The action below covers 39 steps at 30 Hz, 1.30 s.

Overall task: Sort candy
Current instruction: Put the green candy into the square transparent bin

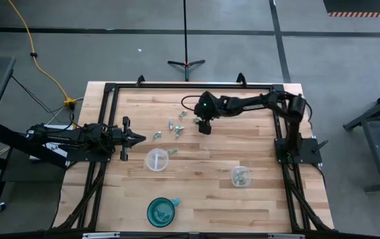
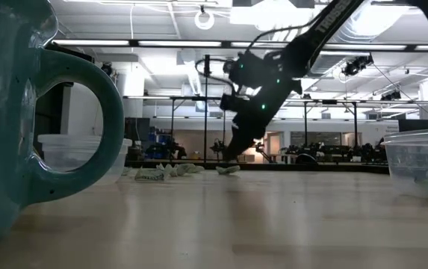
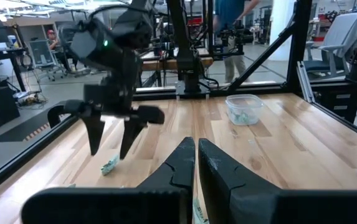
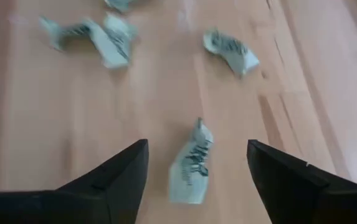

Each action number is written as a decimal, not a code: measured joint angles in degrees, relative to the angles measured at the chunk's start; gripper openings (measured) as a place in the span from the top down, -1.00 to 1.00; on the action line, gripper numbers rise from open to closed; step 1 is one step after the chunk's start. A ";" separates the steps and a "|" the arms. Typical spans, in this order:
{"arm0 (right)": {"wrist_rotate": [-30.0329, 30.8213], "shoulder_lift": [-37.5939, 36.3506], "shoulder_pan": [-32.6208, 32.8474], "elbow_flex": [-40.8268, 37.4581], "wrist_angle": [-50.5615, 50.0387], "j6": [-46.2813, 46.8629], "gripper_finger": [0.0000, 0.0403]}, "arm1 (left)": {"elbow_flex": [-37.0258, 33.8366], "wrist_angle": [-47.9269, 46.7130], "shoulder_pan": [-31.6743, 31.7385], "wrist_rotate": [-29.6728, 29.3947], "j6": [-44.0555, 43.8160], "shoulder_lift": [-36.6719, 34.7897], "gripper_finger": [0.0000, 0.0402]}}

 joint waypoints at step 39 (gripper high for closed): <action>-10.56 -9.68 4.69 0.04 -20.66 16.05 0.99 | -0.02 0.02 0.00 -0.17 0.01 0.00 0.72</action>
